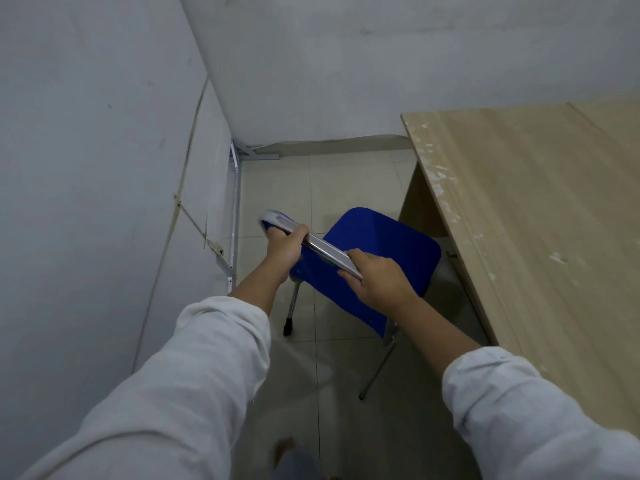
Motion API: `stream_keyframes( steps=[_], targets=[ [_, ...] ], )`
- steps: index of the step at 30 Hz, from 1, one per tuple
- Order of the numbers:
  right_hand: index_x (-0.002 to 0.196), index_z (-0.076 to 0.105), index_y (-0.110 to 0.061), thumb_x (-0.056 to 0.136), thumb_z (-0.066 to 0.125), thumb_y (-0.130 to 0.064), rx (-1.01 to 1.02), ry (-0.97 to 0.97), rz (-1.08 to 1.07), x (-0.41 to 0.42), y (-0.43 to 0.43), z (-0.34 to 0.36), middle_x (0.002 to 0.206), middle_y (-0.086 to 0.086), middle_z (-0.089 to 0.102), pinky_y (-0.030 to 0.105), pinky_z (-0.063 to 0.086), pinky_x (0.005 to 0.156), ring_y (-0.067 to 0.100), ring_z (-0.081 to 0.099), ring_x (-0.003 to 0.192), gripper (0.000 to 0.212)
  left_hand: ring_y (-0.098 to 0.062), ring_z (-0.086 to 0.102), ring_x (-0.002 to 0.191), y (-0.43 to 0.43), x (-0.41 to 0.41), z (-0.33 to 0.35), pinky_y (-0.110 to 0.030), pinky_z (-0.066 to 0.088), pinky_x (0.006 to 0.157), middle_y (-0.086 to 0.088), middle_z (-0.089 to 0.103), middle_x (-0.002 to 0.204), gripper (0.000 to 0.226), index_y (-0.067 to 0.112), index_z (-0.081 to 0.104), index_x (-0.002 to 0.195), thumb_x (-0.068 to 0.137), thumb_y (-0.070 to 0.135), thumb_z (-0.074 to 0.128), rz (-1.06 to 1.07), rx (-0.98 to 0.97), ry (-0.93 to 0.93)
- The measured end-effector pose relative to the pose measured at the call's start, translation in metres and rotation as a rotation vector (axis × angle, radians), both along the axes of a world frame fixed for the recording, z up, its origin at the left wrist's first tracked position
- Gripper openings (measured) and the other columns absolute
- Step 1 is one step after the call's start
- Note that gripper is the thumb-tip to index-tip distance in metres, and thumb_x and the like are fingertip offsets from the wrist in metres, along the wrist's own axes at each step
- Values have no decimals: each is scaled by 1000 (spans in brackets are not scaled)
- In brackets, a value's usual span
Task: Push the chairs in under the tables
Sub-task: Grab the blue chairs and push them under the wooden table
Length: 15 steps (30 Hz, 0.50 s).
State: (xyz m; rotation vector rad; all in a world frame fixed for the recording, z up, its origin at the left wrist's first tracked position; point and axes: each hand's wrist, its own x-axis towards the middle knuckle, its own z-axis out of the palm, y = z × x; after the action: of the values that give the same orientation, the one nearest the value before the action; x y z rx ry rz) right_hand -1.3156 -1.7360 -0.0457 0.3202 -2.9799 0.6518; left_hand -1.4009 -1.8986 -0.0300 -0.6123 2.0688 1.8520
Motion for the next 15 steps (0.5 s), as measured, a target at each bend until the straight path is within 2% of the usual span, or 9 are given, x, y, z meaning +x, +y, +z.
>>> stream_keyframes(
  steps=[3, 5, 8, 12, 15],
  targets=[
    [122, 49, -18, 95, 48, -39, 28, -16, -7, -14, 21, 1, 103, 2, 66, 15, 41, 53, 8, 54, 68, 34, -25, 51, 103, 8, -14, 0, -44, 53, 87, -6, 46, 110, 90, 16, 5, 148, 83, 24, 67, 45, 37, -26],
    [122, 50, -20, 94, 49, -43, 30, -28, -48, -23, 31, 1, 103, 0, 67, 16, 43, 54, 9, 57, 70, 36, -23, 50, 100, 9, -31, -2, -46, 53, 92, -6, 43, 108, 96, 13, 3, 148, 80, 23, 71, 102, 81, -31],
    [125, 52, -20, 89, 50, -53, 16, -64, -165, -34, 40, 2, 100, -3, 68, 23, 52, 61, 11, 63, 75, 49, -22, 50, 101, 11, -57, -3, -43, 54, 93, -9, 44, 112, 82, 11, 13, 141, 83, 23, 70, 96, 152, -44],
    [110, 63, -19, 85, 57, -54, -36, -134, -278, -39, 39, -2, 91, -3, 69, 14, 38, 52, 6, 58, 67, 44, -23, 59, 94, 19, -77, -13, -45, 56, 90, -6, 52, 93, 55, 10, 29, 121, 84, 23, 67, 102, 73, -8],
    [109, 64, -19, 85, 60, -50, -66, -137, -338, -40, 30, -3, 93, -3, 69, 10, 32, 52, 1, 53, 66, 40, -24, 61, 92, 19, -84, -20, -45, 57, 87, -9, 54, 98, 48, 8, 32, 119, 84, 19, 63, 106, 39, 37]
  ],
)
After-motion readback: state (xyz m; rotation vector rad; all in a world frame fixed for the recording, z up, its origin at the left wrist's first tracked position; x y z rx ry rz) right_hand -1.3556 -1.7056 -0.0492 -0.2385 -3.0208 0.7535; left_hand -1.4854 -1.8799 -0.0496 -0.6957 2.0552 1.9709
